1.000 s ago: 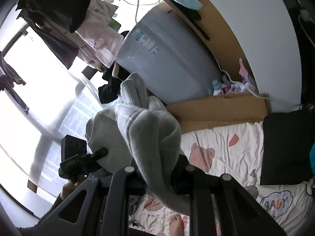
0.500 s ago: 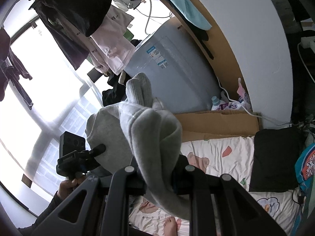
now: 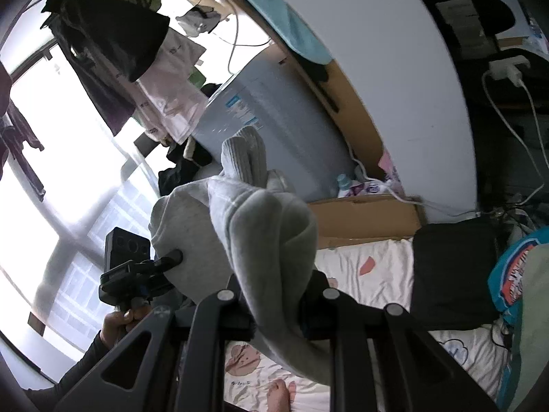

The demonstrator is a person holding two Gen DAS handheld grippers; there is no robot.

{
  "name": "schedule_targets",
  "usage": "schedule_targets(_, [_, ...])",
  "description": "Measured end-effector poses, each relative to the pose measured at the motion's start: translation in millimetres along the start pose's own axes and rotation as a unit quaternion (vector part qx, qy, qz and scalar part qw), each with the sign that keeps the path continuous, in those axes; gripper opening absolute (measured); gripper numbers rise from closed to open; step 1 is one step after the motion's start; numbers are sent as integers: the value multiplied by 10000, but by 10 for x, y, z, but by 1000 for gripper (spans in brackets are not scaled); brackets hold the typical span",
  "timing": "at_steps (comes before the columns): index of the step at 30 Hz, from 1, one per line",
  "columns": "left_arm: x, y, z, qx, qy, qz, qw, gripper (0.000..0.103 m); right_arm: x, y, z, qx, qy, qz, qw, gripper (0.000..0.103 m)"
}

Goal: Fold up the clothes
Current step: 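Carry the gripped grey sweatshirt with both tools toward the bed's end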

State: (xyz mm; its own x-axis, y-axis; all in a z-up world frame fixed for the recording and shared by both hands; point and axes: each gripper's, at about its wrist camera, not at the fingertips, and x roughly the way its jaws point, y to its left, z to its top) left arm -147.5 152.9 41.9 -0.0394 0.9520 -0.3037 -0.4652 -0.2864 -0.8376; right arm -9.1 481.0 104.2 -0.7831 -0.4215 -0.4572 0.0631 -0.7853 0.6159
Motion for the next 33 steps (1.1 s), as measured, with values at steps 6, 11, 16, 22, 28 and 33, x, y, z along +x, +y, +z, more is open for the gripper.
schedule_targets(6, [407,97,-2,-47,260,-167,9995,20,-115,-328,9,104,-52,-256,9996,17])
schedule_targets(11, [730,260,43,-167,455,-327,9983,20,-115,-608,-13,239,-163,-429,9987,17])
schedule_targets(16, [1049,384,91,-123,694,-378,9968,20,-61,-929,-35,454,-267,-601,9968,17])
schedule_targets(22, [1429,635,191,-168,943,-497,9942,20,52,-1364,-60,648,-462,-876,9930,17])
schedule_targets(28, [1793,852,292,-156,1098,-643,9918,20,190,-1744,-76,712,-641,-1052,9898,17])
schedule_targets(33, [2065,1031,275,-159,1242,-763,9892,20,284,-2036,-113,802,-619,-1216,9874,17])
